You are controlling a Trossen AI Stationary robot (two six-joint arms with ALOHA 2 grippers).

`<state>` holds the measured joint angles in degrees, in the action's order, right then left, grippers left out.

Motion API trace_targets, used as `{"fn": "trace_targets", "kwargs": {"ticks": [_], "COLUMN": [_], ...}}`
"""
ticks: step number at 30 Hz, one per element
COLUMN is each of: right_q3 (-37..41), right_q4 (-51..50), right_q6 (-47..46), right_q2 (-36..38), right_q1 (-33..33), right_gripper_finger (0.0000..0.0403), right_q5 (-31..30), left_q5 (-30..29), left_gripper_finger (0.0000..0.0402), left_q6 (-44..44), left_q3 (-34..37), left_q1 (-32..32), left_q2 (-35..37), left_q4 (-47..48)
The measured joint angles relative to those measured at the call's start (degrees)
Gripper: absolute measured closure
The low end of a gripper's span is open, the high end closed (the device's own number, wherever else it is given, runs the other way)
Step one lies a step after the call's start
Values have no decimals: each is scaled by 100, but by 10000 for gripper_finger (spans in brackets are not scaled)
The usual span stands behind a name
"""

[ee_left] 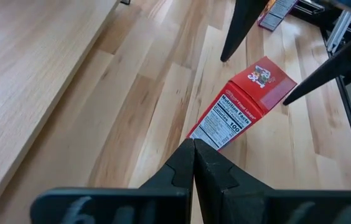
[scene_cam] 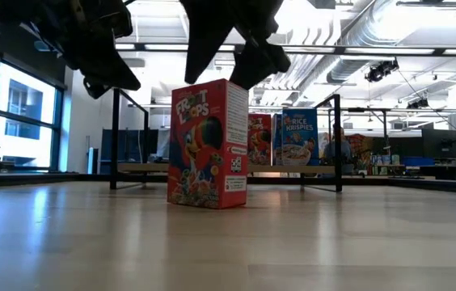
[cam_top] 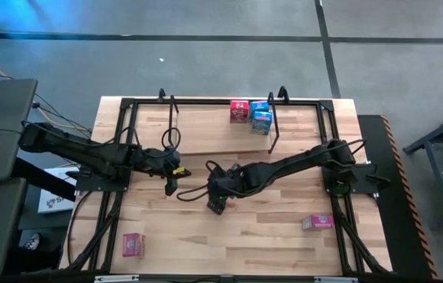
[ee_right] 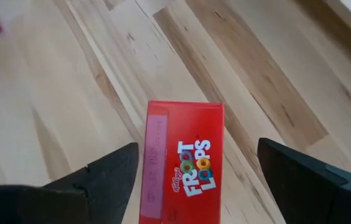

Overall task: Stack cereal on shelf
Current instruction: Put the red cereal box on the shelf aligned with the other red cereal box

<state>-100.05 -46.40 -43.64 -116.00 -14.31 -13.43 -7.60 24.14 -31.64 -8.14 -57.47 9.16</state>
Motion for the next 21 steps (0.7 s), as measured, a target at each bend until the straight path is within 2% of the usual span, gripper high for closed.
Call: {"fn": "trace_targets", "kwargs": {"ticks": [4,10,14,21], "right_q3": [0,4,4,4], "right_q4": [-21,-46,-30,-10], "right_q6": [13,151,164,278], "right_q2": [-94,-357,-372,-374], "right_q1": [0,0,0,7], "right_gripper_finger": [84,84,84,117], "right_q5": [47,549,559,504], "left_q5": [-2,-2,-2,-44], "left_gripper_finger": [401,401,401,401], "left_q6": [-28,-39,-75,-83], "left_q3": [0,0,0,0], "left_q1": [0,-2,-2,-2], "left_q2": [0,0,0,0], "left_q4": [5,5,6,8]}}
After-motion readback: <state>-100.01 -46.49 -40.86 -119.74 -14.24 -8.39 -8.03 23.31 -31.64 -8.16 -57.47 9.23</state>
